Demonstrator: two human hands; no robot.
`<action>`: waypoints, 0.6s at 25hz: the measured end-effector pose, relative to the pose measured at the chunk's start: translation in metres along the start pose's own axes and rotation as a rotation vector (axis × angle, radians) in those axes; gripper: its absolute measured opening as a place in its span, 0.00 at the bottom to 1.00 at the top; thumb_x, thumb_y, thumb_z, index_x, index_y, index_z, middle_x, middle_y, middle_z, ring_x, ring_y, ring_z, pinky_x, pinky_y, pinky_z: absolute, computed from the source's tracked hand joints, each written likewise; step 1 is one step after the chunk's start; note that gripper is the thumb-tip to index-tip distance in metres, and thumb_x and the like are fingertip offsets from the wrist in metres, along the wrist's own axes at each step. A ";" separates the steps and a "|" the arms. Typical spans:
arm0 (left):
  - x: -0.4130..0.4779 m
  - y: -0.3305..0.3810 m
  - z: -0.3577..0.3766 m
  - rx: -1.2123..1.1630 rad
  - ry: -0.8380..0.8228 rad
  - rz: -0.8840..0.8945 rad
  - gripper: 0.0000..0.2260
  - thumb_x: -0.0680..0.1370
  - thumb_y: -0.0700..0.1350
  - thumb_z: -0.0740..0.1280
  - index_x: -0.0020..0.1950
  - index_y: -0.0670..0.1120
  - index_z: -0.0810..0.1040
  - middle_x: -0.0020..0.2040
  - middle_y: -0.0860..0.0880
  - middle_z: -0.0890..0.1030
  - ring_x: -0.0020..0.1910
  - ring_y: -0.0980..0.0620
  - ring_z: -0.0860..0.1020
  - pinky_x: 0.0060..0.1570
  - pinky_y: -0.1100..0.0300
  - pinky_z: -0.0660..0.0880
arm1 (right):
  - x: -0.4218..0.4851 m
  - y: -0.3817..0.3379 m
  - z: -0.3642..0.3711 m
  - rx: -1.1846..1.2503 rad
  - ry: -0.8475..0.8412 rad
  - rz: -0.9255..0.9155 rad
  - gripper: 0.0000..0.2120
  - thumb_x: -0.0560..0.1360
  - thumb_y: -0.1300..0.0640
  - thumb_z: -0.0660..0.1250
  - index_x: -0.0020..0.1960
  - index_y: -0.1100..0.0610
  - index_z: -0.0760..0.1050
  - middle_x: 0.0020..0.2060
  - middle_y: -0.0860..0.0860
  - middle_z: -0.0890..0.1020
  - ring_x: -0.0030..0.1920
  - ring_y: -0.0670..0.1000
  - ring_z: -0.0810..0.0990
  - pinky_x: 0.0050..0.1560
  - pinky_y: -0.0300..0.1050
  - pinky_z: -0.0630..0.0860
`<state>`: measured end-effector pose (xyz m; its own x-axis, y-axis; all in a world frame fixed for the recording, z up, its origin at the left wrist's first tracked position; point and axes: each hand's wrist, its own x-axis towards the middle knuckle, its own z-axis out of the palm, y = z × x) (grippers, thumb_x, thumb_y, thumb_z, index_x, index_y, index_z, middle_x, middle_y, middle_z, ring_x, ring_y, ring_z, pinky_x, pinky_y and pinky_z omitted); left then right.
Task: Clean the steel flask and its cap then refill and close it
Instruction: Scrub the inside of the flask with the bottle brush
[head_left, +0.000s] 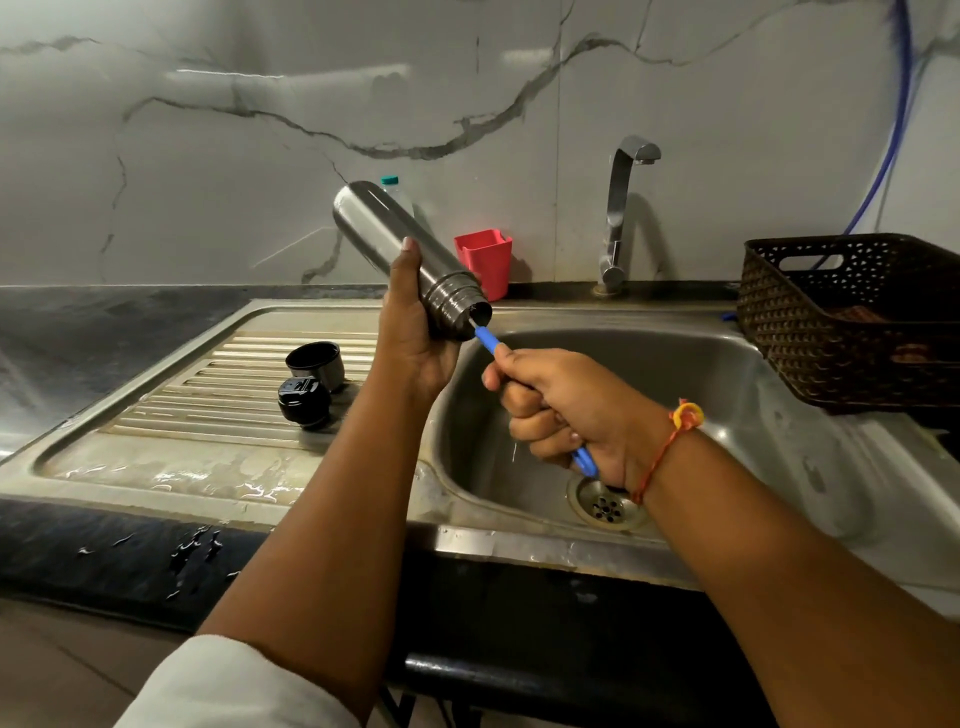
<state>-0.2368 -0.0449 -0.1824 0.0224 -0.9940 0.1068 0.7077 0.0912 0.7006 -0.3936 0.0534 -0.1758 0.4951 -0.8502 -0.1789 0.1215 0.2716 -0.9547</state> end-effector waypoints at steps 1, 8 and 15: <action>-0.001 0.002 0.000 -0.007 0.013 0.016 0.37 0.75 0.59 0.73 0.75 0.40 0.65 0.60 0.37 0.76 0.47 0.46 0.82 0.44 0.53 0.82 | 0.000 0.000 -0.003 -0.091 0.050 -0.010 0.15 0.84 0.49 0.54 0.46 0.56 0.71 0.26 0.46 0.62 0.22 0.43 0.57 0.18 0.34 0.53; -0.003 0.004 0.001 0.300 0.199 -0.028 0.14 0.83 0.53 0.65 0.62 0.43 0.76 0.52 0.42 0.82 0.47 0.49 0.83 0.45 0.55 0.80 | 0.019 0.014 -0.013 -1.142 0.606 -0.212 0.17 0.83 0.47 0.55 0.41 0.54 0.72 0.32 0.50 0.76 0.32 0.51 0.75 0.30 0.44 0.65; -0.008 0.008 0.007 -0.074 0.234 -0.118 0.36 0.72 0.59 0.76 0.70 0.38 0.70 0.56 0.39 0.82 0.49 0.43 0.84 0.46 0.48 0.83 | 0.020 0.015 -0.007 -1.212 0.450 -0.240 0.19 0.83 0.44 0.54 0.44 0.53 0.77 0.33 0.49 0.78 0.35 0.51 0.76 0.34 0.46 0.70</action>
<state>-0.2368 -0.0354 -0.1727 0.0933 -0.9851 -0.1443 0.7648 -0.0218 0.6439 -0.3880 0.0372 -0.1950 0.2131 -0.9592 0.1857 -0.7951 -0.2807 -0.5376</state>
